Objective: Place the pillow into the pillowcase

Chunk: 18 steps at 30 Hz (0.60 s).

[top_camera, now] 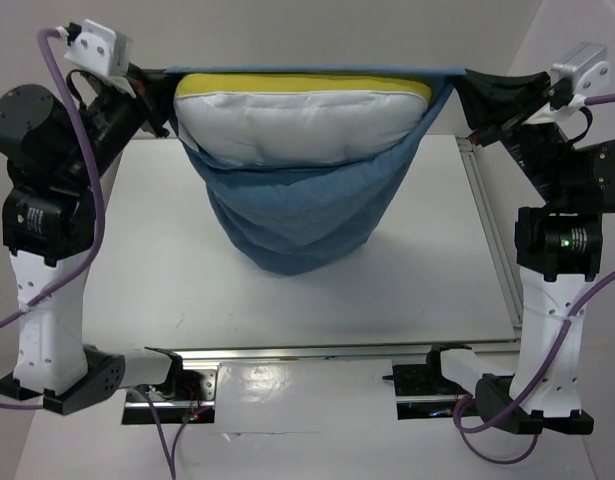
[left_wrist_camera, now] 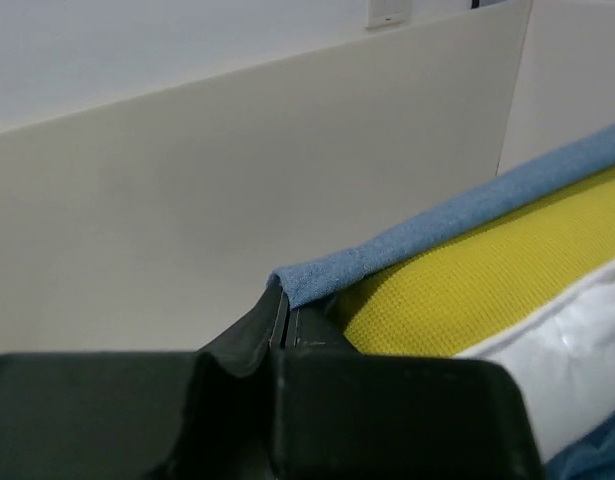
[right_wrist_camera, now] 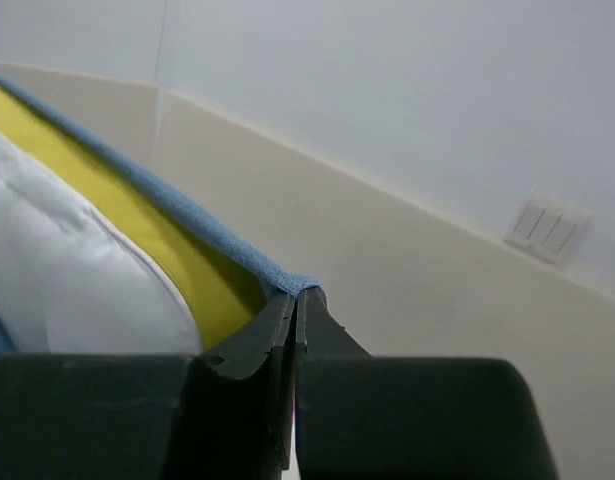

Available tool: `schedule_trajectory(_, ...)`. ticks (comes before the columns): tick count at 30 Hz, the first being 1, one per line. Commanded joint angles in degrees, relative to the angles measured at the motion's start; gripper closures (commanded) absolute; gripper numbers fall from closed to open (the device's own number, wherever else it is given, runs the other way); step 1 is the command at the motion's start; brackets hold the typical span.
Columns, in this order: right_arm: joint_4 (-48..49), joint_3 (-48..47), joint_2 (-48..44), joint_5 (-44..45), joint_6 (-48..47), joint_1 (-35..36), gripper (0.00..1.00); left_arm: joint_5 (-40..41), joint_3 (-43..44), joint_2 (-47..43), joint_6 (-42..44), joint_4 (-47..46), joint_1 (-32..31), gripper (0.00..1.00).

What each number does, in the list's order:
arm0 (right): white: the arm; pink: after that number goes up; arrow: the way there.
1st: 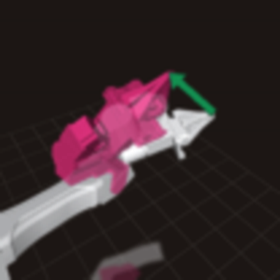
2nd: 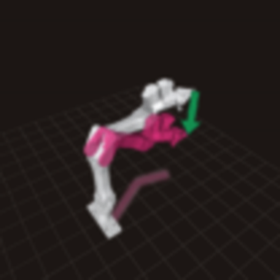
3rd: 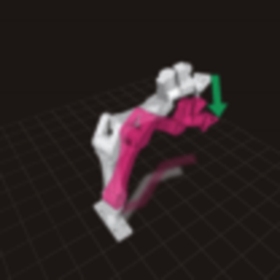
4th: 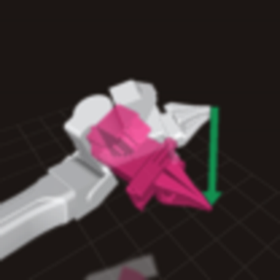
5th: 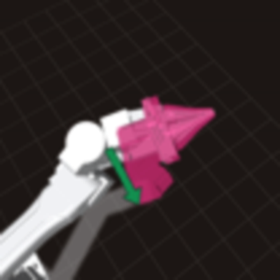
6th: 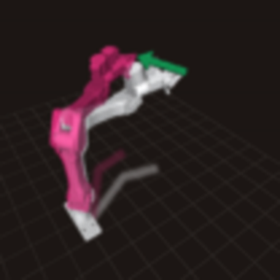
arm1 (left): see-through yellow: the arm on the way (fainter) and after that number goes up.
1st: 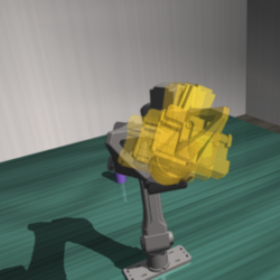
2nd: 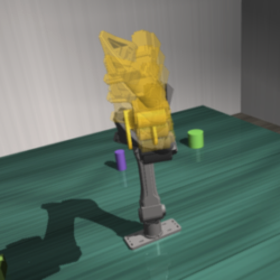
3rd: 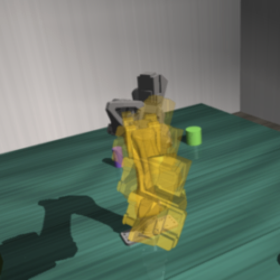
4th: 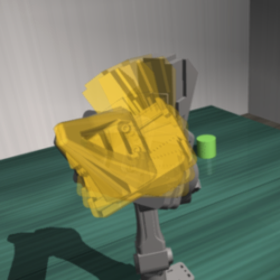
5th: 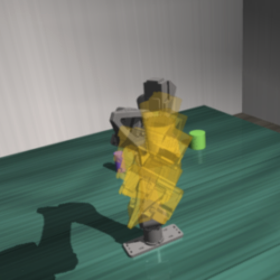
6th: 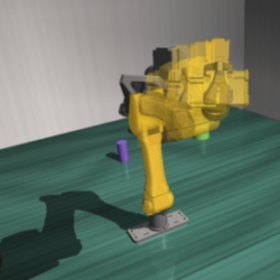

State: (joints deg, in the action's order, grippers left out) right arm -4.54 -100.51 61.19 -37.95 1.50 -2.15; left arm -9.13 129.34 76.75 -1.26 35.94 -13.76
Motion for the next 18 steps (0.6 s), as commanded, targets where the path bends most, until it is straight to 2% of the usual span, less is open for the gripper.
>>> schedule_trajectory(1,13.67,-7.77,0.77,15.72,-2.9,-2.59,1.0,10.81,-11.44,-13.53,3.88,-25.6,3.65,1.0)
schedule_trajectory(3,14.46,-7.77,0.77,15.72,-2.38,-2.59,1.0,11.23,-6.24,-11.29,2.85,-21.29,3.65,1.0)
schedule_trajectory(4,15.16,-7.77,0.08,15.02,-2.38,-2.59,1.0,11.76,-0.37,-9.79,2.32,-18.39,3.65,1.0)
schedule_trajectory(6,14.47,-8.3,-0.62,13.88,-0.89,-2.59,1.0,10.72,2.4,-8.02,1.44,-12.05,3.65,1.0)
schedule_trajectory(10,12.18,-8.91,-3.35,9.93,1.93,-3.99,1.0,7.98,-3.99,-13.55,0.04,-13.27,3.65,1.0)
schedule_trajectory(13,14.2,-10.21,-4.67,5.18,2.72,-5.32,1.0,6.14,-3.05,-14.61,-1.63,-9.41,3.65,1.0)
schedule_trajectory(15,16.13,-11.55,-4.67,6.04,3.25,-6.02,1.0,5.43,-1.73,-14.61,-1.64,-8.79,3.65,1.0)
schedule_trajectory(16,18.4,-12.07,-4.67,8.14,2.38,-6.02,1.0,6.22,-2.5,-15.92,-1.12,-11.83,3.65,1.0)
schedule_trajectory(18,16.59,-12.08,-5.2,11.65,0.27,-6.02,1.0,8.32,-3.82,-15.93,0.72,-12.56,3.65,1.0)
